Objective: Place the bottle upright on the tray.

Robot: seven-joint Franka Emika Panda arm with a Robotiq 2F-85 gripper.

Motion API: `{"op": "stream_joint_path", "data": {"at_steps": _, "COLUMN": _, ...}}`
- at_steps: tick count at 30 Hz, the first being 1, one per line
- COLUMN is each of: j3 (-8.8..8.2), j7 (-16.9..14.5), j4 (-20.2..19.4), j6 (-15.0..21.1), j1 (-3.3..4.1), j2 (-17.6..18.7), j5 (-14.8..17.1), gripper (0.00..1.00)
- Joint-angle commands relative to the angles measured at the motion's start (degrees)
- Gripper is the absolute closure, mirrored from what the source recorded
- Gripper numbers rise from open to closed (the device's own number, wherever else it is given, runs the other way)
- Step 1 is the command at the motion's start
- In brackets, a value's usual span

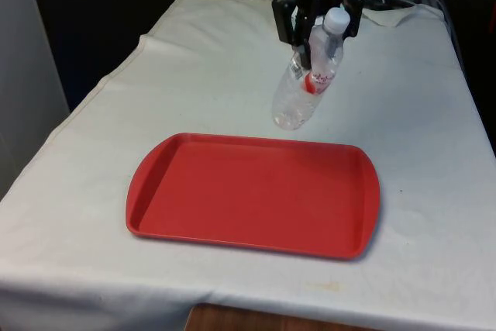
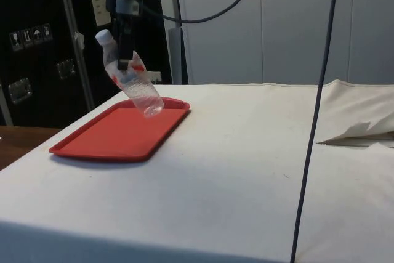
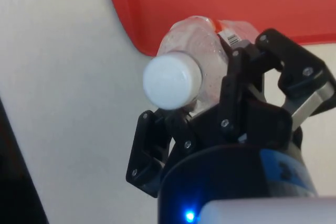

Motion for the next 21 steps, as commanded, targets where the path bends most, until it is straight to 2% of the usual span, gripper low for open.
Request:
{"op": "stream_joint_path", "data": {"at_steps": 1, "j3": 0.4, "j7": -1.03, "j4": 0.29, "j6": 0.74, "j1": -0.4, "j2": 0.23, "j5": 1.38, "gripper": 0.66}}
{"op": "stream_joint_path", "data": {"at_steps": 5, "j3": 0.17, "j7": -2.12, "j4": 0.52, "j6": 1.78, "j1": -0.52, "j2": 0.52, "j5": 3.15, "gripper": 0.66}}
{"op": "stream_joint_path", "data": {"at_steps": 6, "j3": -0.4, "j7": -1.43, "j4": 0.34, "j6": 1.32, "j1": -0.06, "j2": 0.4, "j5": 2.23, "gripper": 0.66}}
{"op": "stream_joint_path", "data": {"at_steps": 7, "j3": 0.06, "j7": -2.41, "j4": 0.57, "j6": 1.95, "j1": -0.52, "j2": 0.63, "j5": 3.55, "gripper": 0.66}}
{"op": "stream_joint_path", "data": {"at_steps": 14, "j3": -0.34, "j7": -4.98, "j4": 0.86, "j6": 3.9, "j1": -0.69, "j2": 1.09, "j5": 7.16, "gripper": 0.66}}
{"op": "stream_joint_path", "data": {"at_steps": 15, "j3": -0.8, "j7": -4.01, "j4": 0.63, "j6": 3.38, "j1": -0.23, "j2": 0.92, "j5": 6.02, "gripper": 0.66}}
{"op": "stream_joint_path", "data": {"at_steps": 16, "j3": -0.34, "j7": -5.33, "j4": 0.92, "j6": 4.13, "j1": -0.74, "j2": 1.09, "j5": 7.62, "gripper": 0.66}}
{"op": "stream_joint_path", "data": {"at_steps": 21, "j3": -0.74, "j7": -7.51, "j4": 0.97, "j6": 5.56, "j1": -0.74, "j2": 1.32, "j5": 10.71, "gripper": 0.66}}
